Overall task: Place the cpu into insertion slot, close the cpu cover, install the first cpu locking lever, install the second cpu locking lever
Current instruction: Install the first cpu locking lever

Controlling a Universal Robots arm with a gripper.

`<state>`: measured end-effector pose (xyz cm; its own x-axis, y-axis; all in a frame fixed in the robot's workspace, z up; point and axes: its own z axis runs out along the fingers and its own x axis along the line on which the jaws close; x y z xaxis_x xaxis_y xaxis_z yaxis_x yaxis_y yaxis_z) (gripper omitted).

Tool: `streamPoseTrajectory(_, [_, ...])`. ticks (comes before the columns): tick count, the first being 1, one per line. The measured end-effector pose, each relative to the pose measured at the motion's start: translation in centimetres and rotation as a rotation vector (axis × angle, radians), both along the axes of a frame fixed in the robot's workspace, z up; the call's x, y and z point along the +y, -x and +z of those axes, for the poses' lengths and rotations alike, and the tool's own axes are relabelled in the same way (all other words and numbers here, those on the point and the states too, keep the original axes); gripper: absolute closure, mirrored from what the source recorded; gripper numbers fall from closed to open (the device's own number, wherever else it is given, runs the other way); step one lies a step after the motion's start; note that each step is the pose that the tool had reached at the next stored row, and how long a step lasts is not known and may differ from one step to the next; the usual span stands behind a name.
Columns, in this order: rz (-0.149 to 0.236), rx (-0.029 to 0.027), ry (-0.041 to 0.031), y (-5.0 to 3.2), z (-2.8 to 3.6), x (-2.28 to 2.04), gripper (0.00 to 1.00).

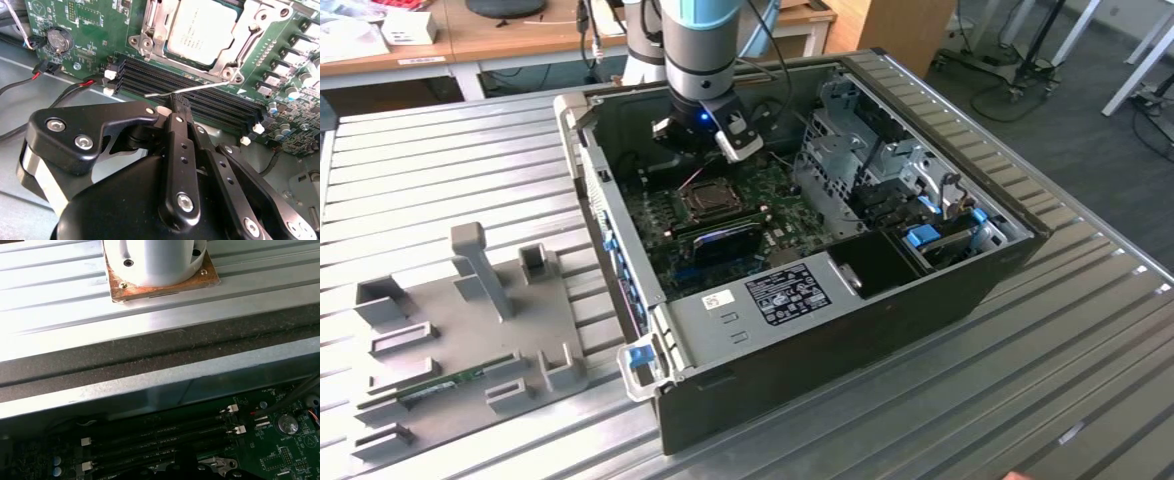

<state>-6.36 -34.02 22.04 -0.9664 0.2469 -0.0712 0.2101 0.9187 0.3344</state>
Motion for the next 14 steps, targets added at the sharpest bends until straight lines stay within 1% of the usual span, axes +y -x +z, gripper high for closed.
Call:
streamPoseTrajectory(4, [0.0,-0.0007,-0.0002,0.0,-0.11,0.01,0.89])
streamPoseTrajectory(14, [0.0,-0.0016,-0.0005,0.01,-1.14,-0.01,0.89])
